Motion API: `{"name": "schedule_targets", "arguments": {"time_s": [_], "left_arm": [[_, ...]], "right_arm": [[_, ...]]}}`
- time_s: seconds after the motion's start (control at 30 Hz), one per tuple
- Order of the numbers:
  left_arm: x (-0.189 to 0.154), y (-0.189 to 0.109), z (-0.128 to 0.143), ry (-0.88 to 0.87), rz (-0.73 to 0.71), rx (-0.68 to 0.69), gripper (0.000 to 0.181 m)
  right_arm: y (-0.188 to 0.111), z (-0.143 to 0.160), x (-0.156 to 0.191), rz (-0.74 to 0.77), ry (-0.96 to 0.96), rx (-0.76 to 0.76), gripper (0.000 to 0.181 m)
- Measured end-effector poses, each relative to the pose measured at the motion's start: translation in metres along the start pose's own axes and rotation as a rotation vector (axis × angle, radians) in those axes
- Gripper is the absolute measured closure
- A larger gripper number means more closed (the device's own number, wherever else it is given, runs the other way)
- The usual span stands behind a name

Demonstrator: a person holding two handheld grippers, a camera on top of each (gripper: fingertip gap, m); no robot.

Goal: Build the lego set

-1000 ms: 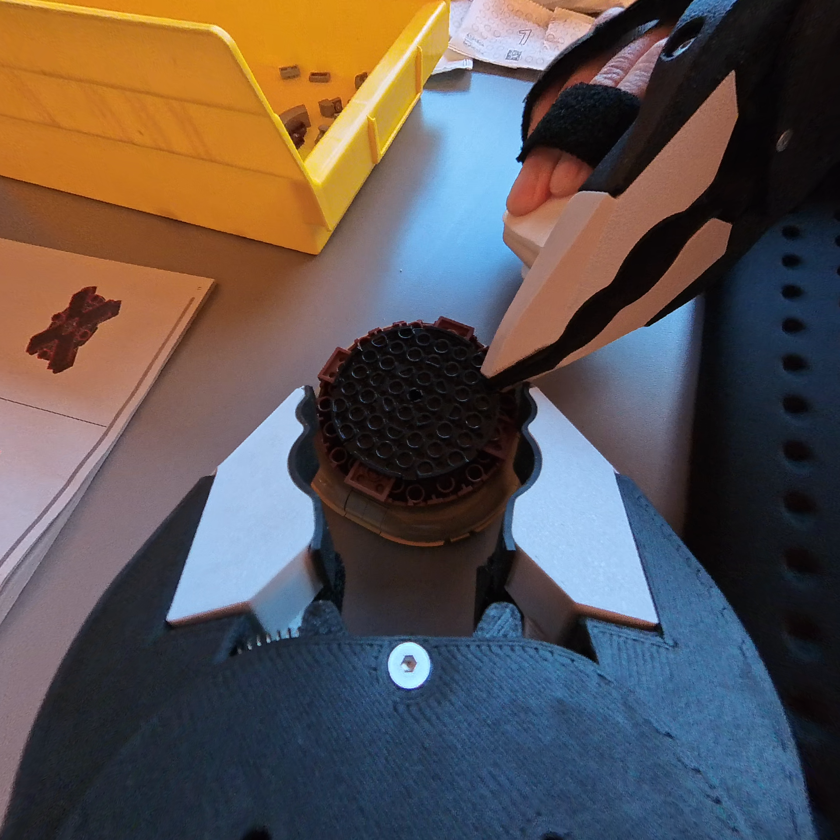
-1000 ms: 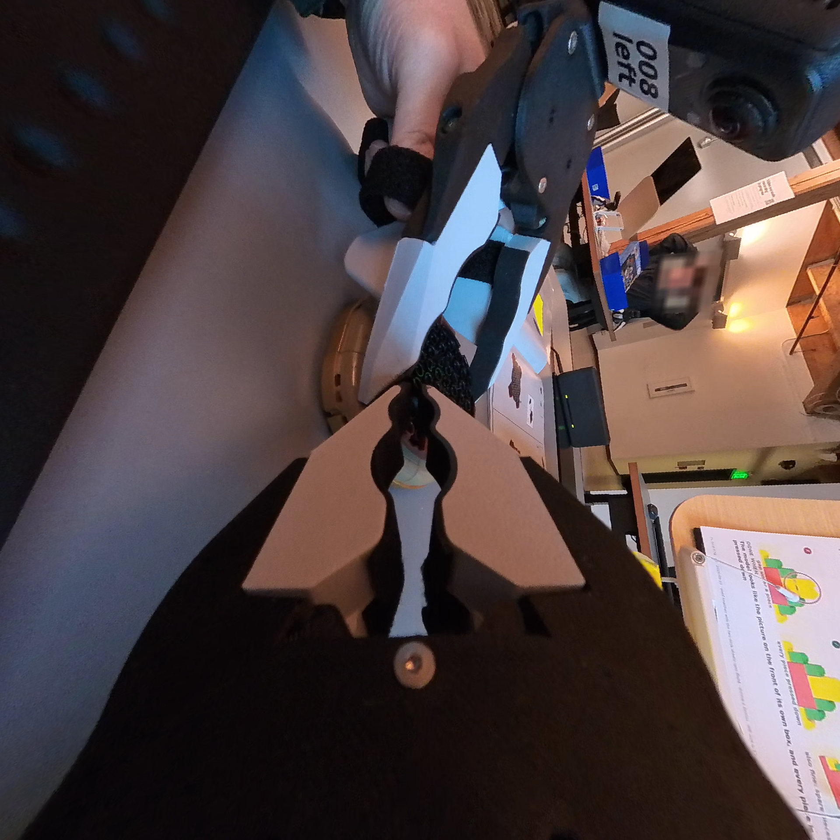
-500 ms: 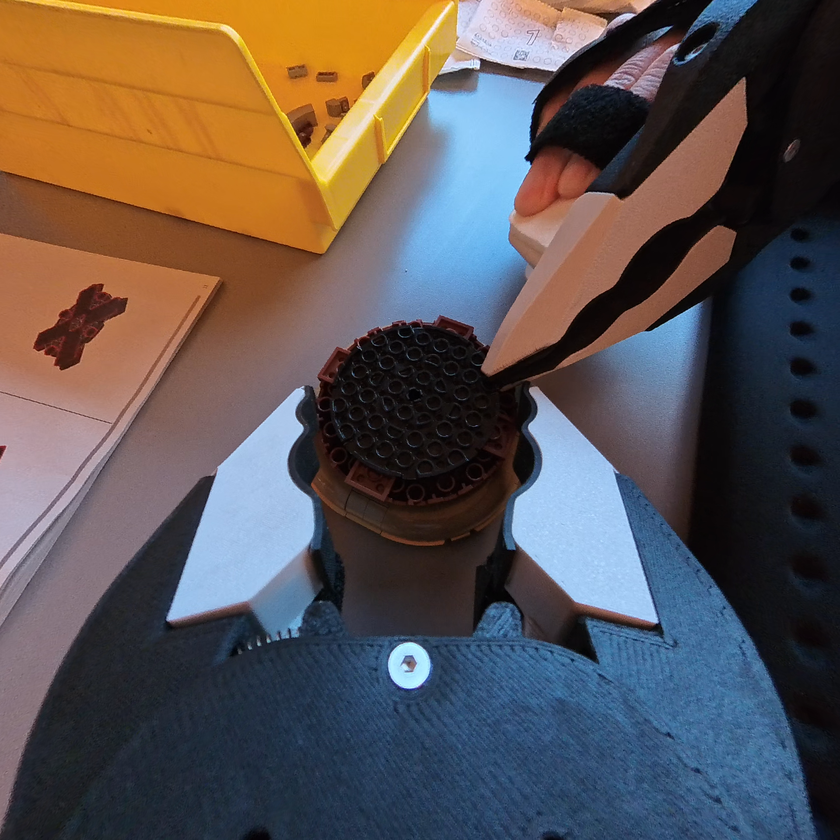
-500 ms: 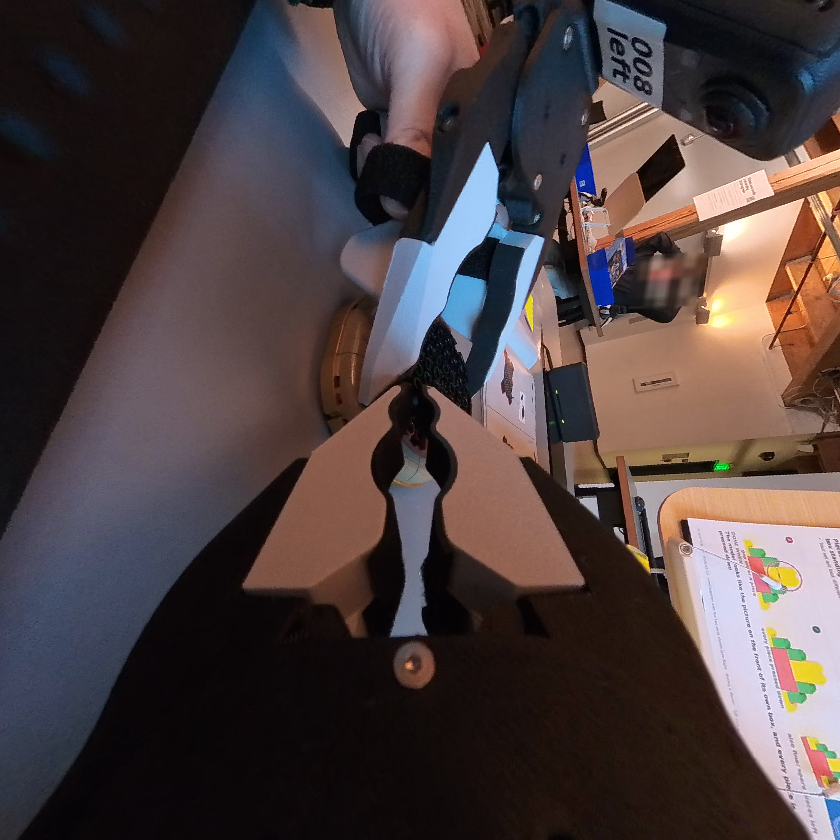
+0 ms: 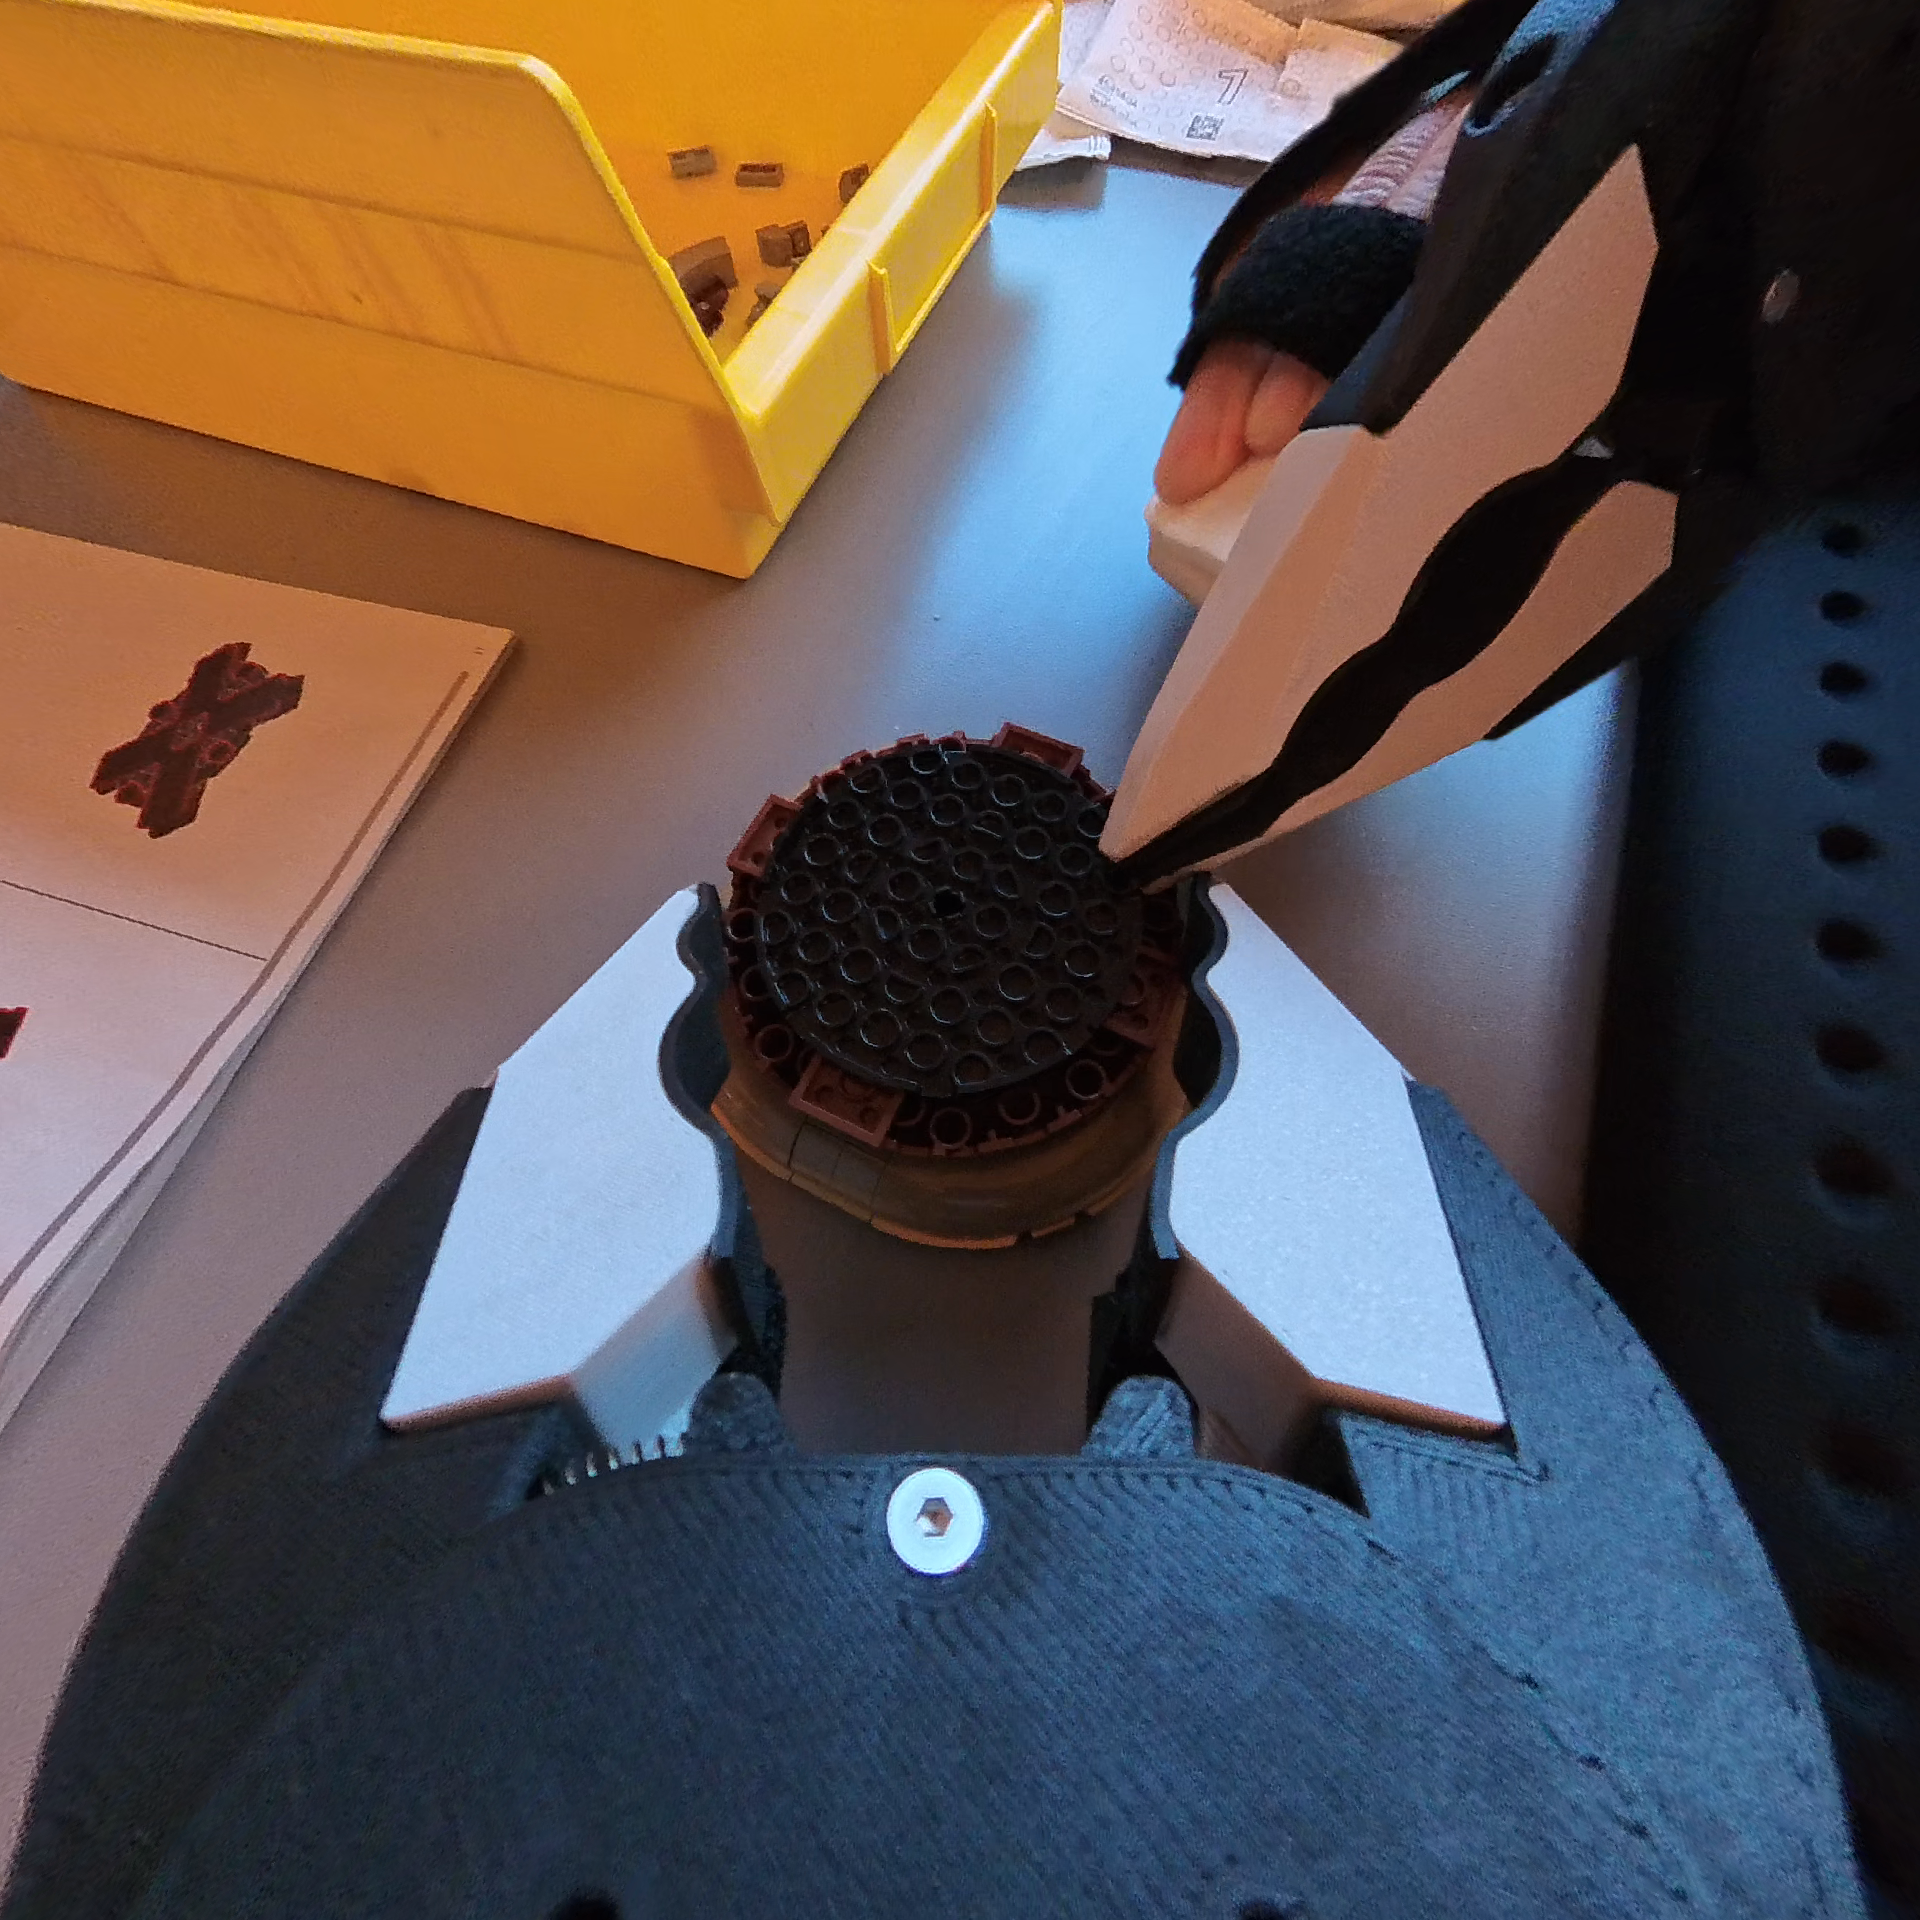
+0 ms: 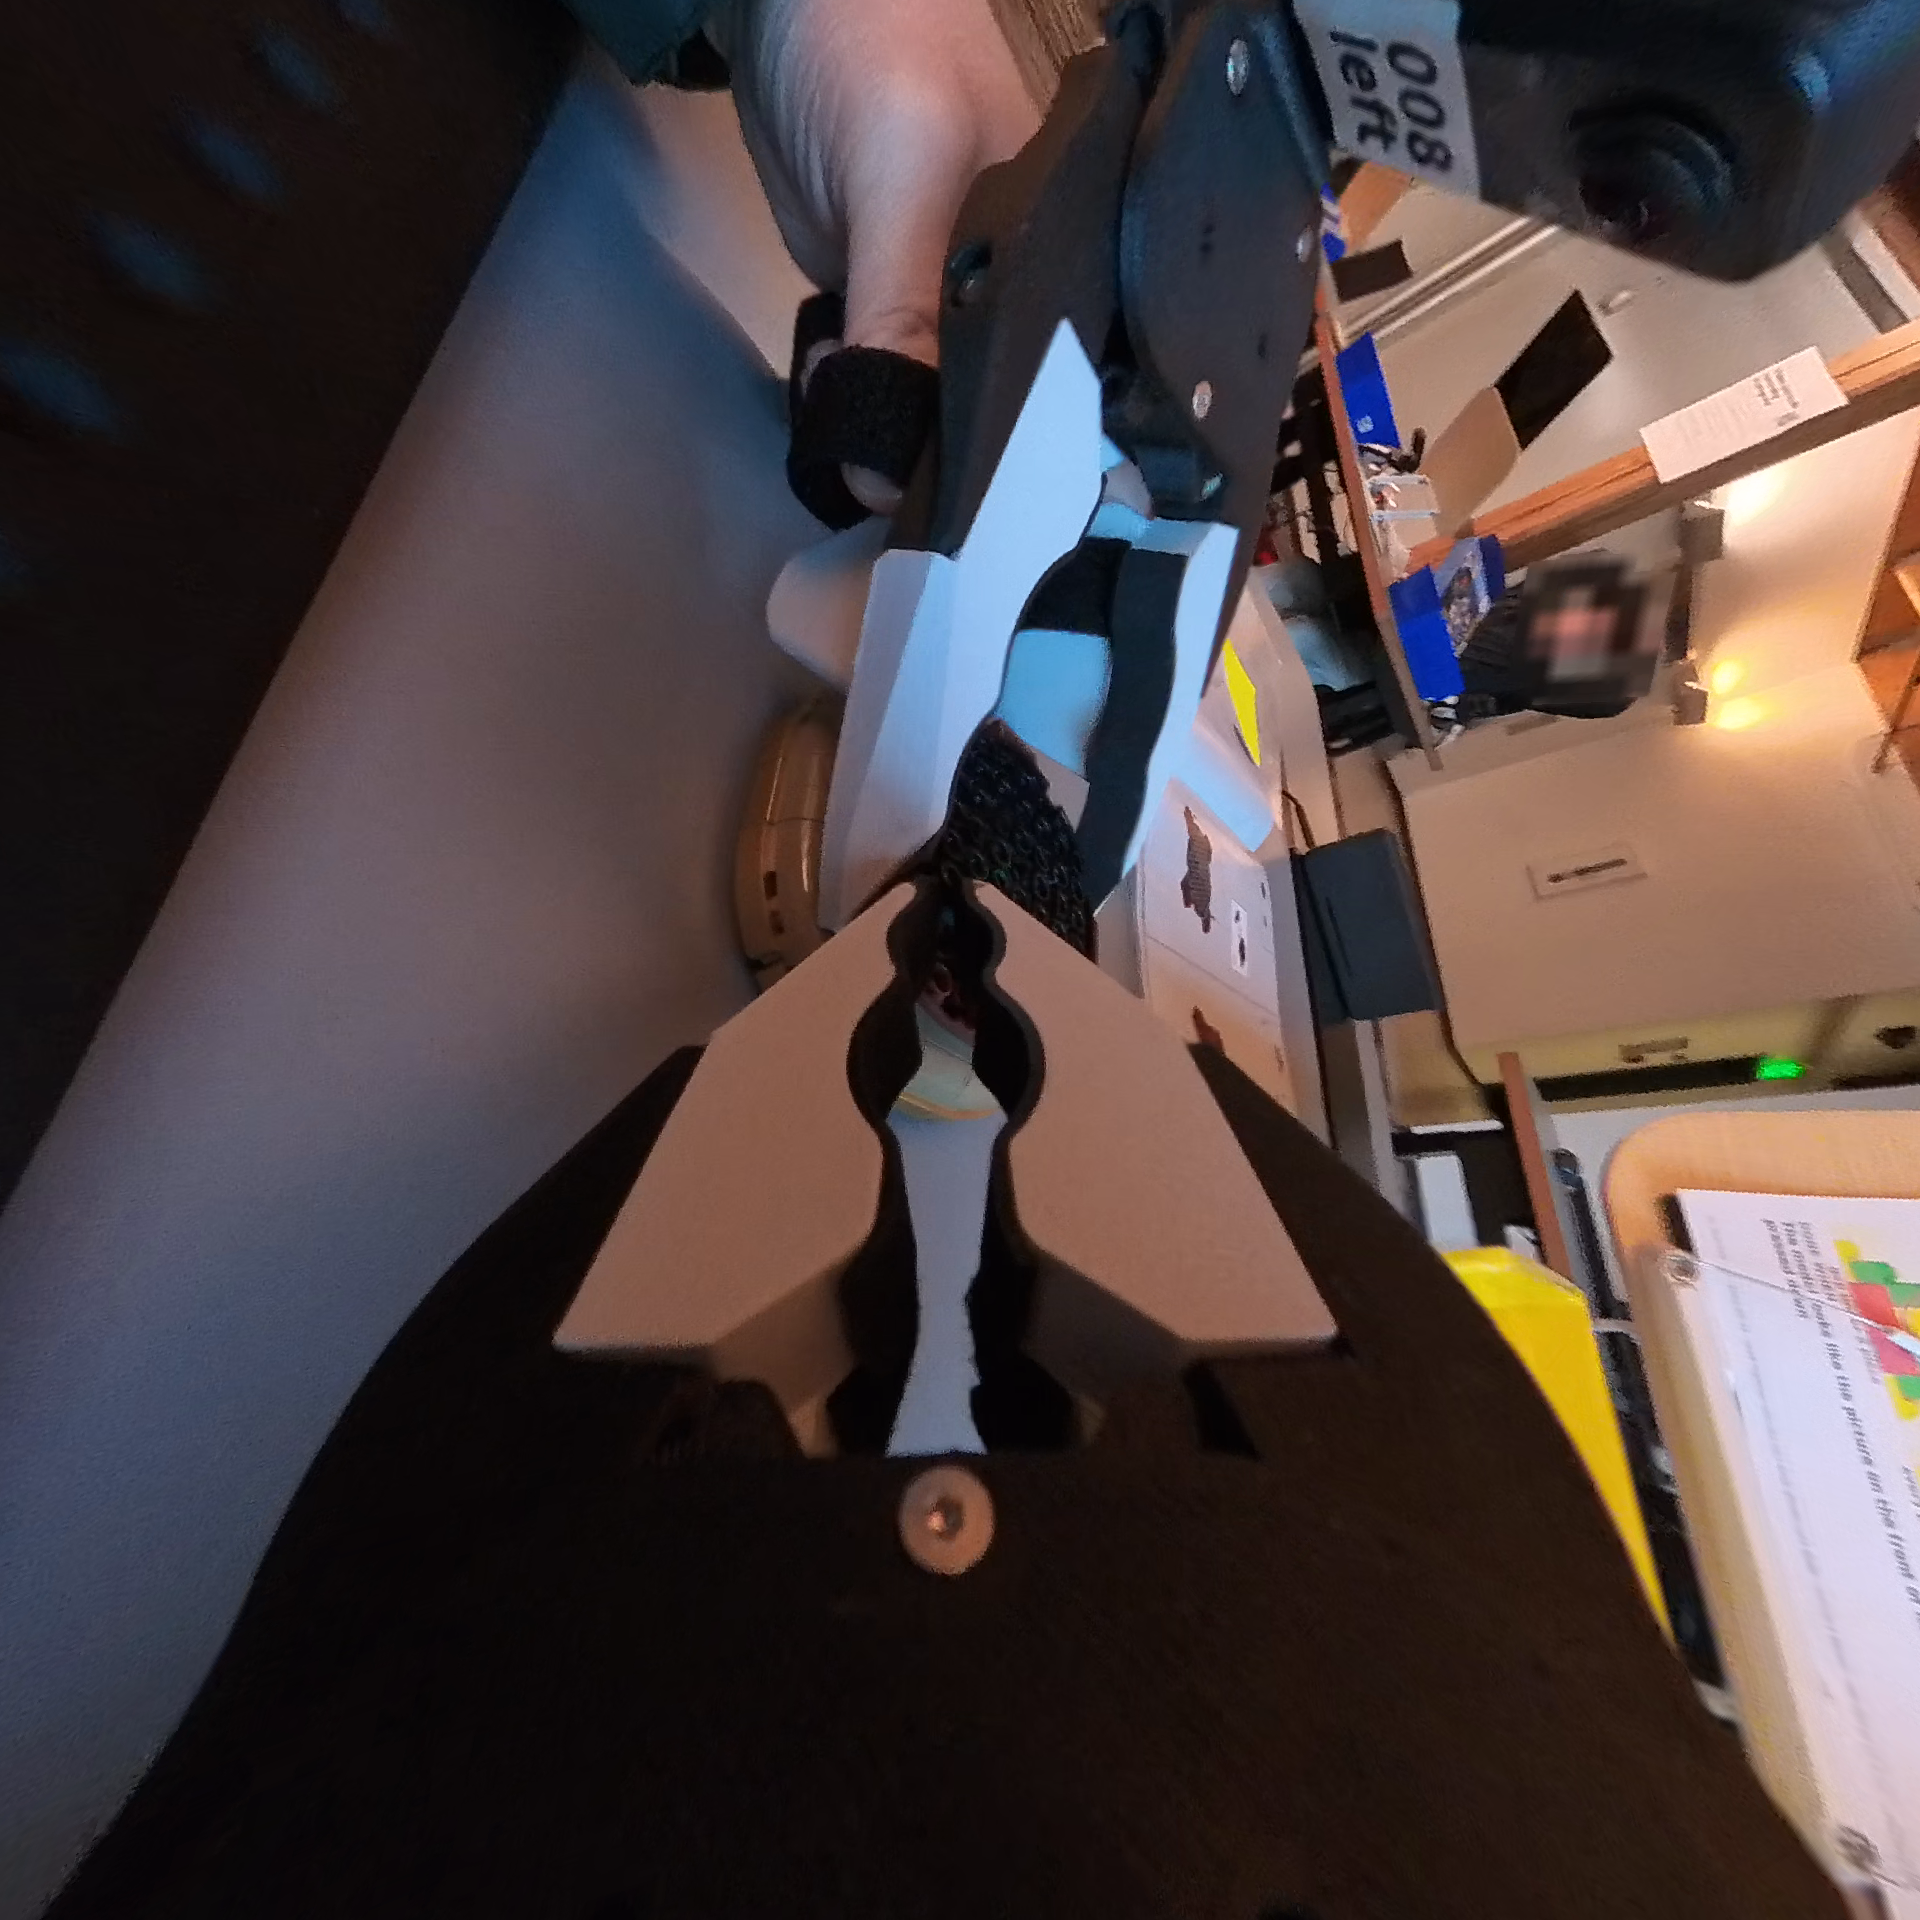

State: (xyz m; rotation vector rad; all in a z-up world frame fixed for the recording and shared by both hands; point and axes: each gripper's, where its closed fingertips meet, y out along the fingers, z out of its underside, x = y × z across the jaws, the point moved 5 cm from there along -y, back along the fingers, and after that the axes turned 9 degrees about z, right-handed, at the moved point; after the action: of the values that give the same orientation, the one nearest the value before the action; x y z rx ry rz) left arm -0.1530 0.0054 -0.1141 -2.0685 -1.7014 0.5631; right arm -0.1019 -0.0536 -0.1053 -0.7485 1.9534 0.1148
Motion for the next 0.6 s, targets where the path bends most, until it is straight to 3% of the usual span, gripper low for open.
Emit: {"name": "schedule_targets", "arguments": {"time_s": [0.6], "left_arm": [[-0.0048,-0.0097,0.0011,0.05,0.019,-0.028,0.093]], "right_arm": [[-0.0015,0.0004,0.0008,-0.031,-0.08,-0.076,0.181]]}}
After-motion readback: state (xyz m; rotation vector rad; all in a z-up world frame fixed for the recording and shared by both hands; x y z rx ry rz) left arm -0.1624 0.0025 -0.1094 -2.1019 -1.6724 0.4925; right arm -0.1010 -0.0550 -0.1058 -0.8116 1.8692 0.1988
